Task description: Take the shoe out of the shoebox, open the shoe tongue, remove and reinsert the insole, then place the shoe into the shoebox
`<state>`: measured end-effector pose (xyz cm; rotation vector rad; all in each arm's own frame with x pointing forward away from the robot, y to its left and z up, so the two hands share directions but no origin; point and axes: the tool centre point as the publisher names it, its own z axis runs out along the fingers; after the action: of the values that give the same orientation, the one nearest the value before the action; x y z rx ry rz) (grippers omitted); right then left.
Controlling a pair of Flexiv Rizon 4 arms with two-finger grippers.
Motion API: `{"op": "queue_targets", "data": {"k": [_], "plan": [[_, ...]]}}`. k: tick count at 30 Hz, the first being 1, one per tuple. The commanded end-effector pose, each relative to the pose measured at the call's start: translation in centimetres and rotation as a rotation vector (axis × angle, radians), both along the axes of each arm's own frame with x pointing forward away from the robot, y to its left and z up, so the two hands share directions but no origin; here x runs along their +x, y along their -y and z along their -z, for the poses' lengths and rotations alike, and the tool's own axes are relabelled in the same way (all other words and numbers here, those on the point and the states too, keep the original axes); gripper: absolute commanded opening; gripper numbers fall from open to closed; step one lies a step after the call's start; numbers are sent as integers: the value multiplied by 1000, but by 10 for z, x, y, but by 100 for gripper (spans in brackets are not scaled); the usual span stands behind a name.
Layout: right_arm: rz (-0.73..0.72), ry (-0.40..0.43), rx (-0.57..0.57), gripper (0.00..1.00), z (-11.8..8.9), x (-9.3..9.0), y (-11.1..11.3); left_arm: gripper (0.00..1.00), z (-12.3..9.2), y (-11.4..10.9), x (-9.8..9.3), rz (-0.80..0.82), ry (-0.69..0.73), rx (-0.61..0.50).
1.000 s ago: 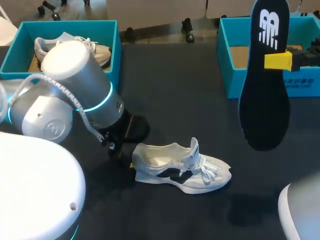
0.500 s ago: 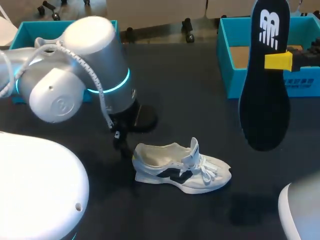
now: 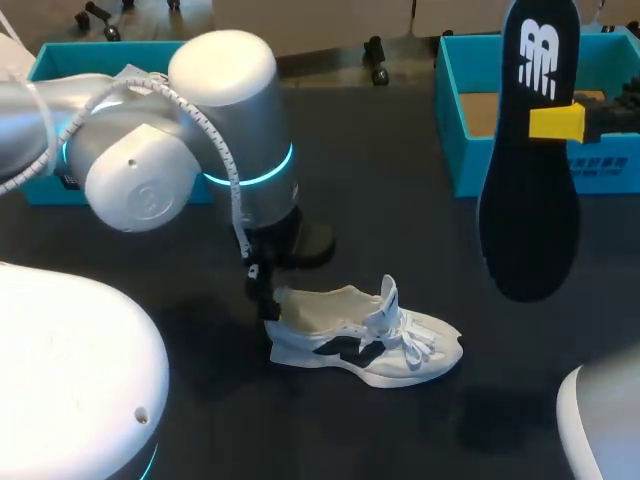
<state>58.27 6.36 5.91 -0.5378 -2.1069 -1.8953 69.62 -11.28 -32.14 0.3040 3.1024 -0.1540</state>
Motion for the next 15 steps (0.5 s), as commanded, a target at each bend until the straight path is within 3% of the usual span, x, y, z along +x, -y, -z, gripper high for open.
{"op": "queue_targets", "data": {"k": [1,9,15], "plan": [[-6,-3,-5,0,-2,4,-2,100,-5,12,1,-9,13,3],[-6,-3,-5,0,-2,4,-2,100,4,50,4,4,56,-32],[-6,-3,-5,0,-2,4,-2,100,4,50,4,4,56,-32]]}}
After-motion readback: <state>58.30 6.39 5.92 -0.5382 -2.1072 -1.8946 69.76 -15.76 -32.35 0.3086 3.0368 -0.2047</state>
